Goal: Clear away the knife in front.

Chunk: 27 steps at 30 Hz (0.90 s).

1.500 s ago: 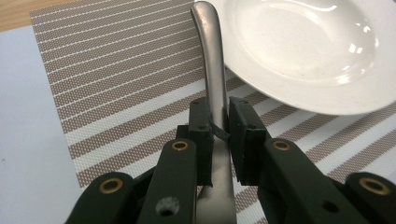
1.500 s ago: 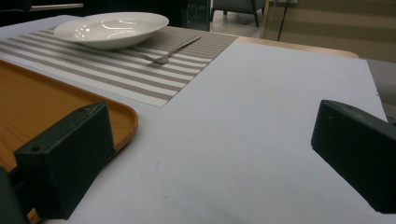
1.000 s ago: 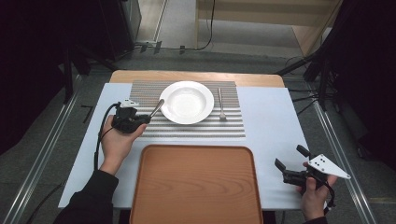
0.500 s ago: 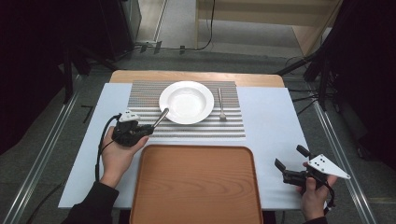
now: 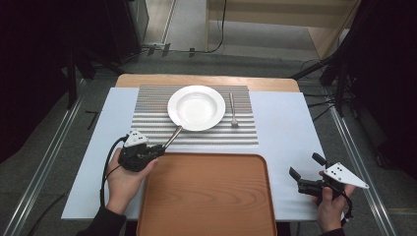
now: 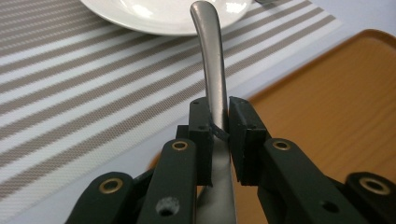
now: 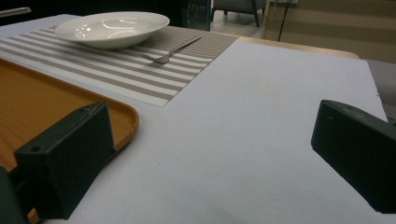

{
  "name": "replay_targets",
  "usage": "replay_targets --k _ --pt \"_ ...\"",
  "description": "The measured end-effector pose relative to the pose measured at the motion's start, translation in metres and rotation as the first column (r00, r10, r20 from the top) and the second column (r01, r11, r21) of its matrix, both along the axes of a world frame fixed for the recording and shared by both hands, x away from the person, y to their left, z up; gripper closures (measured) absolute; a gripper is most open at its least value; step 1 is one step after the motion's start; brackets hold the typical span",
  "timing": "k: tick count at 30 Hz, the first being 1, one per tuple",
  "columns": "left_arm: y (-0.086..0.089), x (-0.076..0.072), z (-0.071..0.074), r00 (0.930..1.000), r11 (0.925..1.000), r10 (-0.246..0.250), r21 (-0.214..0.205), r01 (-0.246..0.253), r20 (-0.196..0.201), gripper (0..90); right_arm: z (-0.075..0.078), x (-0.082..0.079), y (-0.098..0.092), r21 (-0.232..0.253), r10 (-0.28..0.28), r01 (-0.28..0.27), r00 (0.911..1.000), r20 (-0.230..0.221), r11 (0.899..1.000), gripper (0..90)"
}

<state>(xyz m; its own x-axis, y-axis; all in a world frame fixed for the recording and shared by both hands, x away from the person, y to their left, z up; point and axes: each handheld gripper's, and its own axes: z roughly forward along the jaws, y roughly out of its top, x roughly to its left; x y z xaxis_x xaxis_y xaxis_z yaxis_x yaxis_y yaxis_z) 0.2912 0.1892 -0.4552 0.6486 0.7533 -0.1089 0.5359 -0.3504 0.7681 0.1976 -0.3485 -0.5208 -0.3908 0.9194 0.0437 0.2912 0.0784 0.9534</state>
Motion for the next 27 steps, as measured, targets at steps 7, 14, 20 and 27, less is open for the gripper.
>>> replay_targets --k 7,14,20,27 --pt "-0.010 -0.021 -0.011 0.9992 0.9993 -0.035 -0.015 0.034 -0.019 79.3 0.000 0.000 0.000 -0.003 0.000 0.000 1.0000 0.001 1.000 0.0" --pt "-0.021 -0.036 -0.020 0.9973 0.9979 -0.065 -0.010 0.064 -0.034 79.2 0.000 0.000 0.000 -0.004 0.001 -0.001 1.0000 0.002 1.000 0.0" --pt "-0.027 -0.048 -0.027 0.9965 0.9978 -0.067 0.001 0.067 -0.050 79.2 0.000 0.000 0.000 -0.003 0.002 -0.002 1.0000 0.003 1.000 0.0" --pt "-0.027 -0.059 -0.035 0.9959 0.9991 -0.038 0.018 0.039 -0.082 79.2 0.000 0.000 0.000 -0.001 0.003 -0.003 1.0000 0.002 1.000 0.0"
